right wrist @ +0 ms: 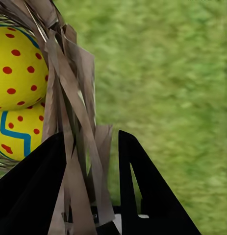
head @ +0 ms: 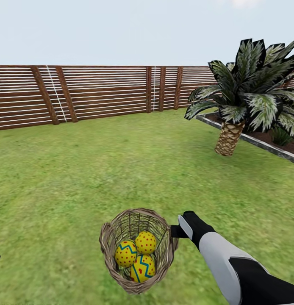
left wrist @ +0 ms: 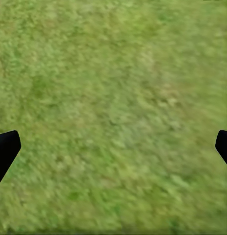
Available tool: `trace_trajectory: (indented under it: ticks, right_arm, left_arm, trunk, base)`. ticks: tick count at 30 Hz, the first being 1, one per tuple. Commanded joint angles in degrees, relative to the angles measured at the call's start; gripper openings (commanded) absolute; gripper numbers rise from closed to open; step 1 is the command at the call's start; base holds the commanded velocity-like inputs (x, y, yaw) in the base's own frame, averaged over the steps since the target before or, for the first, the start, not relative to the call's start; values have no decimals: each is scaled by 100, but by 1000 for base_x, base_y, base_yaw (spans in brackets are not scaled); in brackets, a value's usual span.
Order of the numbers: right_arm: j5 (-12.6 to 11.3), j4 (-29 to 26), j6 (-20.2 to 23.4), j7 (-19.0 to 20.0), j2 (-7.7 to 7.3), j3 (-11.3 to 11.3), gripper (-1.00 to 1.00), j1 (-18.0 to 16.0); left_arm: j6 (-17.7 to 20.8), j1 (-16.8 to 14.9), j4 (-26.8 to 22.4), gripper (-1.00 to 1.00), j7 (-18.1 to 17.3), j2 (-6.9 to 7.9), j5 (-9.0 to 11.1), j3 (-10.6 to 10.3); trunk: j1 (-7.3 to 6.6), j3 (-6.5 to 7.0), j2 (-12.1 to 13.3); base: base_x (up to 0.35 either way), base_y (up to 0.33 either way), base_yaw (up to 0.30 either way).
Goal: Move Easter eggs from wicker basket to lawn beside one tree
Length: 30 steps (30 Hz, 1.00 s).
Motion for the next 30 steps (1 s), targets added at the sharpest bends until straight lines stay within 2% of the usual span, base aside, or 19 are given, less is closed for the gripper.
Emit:
trace_trajectory:
  ticks: [1,11,30]
  right_arm:
    - [-78,-9,13,-34,9,-68,-100,-3]
    - [-78,-8,13,-34,23,-55,-100,-3]
    - [-78,-8,13,-34,12,-62,-100,-1]
  left_arm:
    - [29,-4,-4,100,15,0,33,3]
    - [29,-4,-21,100,15,0,33,4]
    - [29,57,-107,100,45,-43,34,12]
  trunk:
    - [-22,13,38]
    - [-242,192,439]
    - [-242,192,439]
  base:
    - [0,0,97]
    - [0,0,220]
    - [0,0,266]
